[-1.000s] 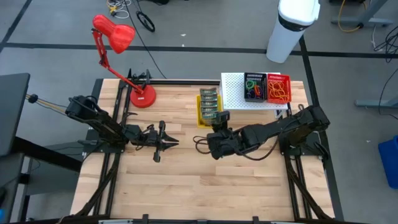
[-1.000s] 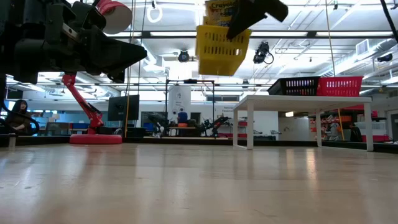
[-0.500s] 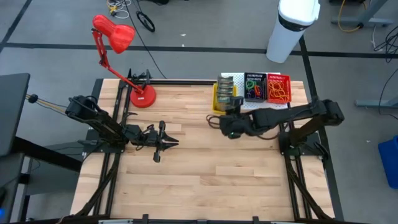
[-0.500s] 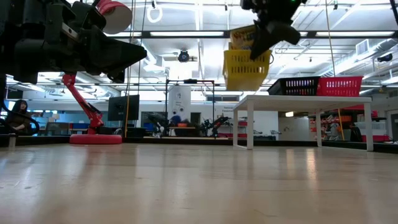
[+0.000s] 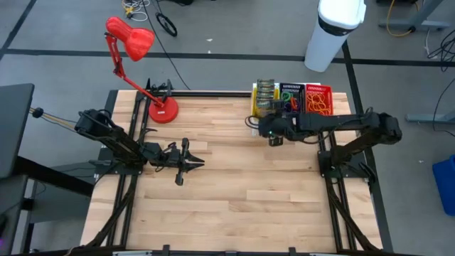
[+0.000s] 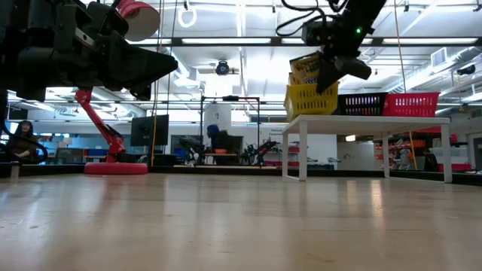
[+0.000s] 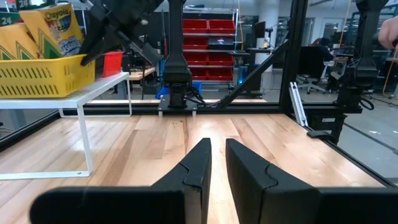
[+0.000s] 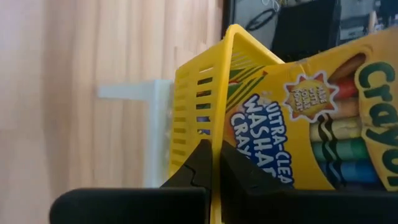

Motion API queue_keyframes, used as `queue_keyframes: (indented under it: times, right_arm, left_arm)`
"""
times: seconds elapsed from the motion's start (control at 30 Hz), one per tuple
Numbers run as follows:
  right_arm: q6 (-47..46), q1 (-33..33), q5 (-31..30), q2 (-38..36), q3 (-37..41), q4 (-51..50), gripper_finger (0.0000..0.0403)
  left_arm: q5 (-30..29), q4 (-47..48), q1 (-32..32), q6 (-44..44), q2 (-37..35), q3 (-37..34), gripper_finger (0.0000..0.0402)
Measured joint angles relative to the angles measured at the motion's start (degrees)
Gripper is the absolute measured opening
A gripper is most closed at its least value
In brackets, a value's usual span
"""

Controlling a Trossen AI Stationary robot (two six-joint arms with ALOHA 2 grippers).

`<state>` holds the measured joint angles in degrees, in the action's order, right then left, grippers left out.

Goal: Pick & Place Office Desk Supplies
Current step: Put the yellow bin with crayon boxes onto the white shelf

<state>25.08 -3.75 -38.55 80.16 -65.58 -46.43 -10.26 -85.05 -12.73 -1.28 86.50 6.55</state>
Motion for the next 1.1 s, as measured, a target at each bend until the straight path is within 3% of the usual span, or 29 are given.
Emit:
queue_keyframes:
  times: [1.1]
  right_arm:
    - [0.58, -2.77, 1.37, -0.22, 0.85, -0.18, 0.0023]
  left_arm:
    - [0.22, 0.01, 0.00, 0.34, 0.00, 0.00, 0.0053]
